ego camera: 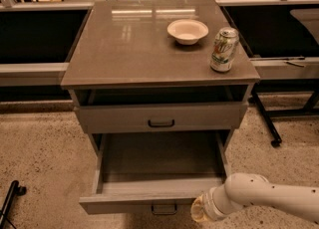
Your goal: Close middle drawer
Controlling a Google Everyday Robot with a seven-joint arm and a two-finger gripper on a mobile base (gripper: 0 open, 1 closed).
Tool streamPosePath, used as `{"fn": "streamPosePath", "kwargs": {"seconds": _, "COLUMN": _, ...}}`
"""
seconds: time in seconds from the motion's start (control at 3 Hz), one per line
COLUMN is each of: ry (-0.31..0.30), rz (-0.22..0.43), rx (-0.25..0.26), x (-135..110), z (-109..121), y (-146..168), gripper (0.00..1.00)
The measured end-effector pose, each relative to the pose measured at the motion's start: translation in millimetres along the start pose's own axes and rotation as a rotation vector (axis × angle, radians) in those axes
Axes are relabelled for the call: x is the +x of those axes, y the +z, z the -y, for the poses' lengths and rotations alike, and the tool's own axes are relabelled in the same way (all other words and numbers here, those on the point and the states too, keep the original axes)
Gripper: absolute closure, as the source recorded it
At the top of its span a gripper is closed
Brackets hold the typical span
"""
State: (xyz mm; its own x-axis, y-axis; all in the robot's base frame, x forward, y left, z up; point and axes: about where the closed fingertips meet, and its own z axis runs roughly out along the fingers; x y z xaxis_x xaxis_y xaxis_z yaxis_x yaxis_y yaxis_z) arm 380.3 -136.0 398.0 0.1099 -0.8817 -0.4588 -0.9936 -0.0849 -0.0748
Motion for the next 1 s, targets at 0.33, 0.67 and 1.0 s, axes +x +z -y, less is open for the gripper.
{"fn": "streamPosePath", "kwargs": {"seconds": 0.33, "ry": 0.0, "rz": 0.0, "rx": 0.0, "x": 0.0, "z": 0.0, "y": 0.0, "gripper": 0.37}}
{"fn": "streamPosePath", "kwargs": {"seconds": 0.67, "ry": 0.0, "rz": 0.0, "rx": 0.0, "x": 0.0, "z": 0.0, "y": 0.0, "gripper": 0.14}}
{"fn": "streamPosePath", "kwargs": {"seconds": 1.0, "ry": 0.0, "rz": 0.0, "rx": 0.0, "x": 0.0, "z": 0.0, "y": 0.0, "gripper": 0.0}}
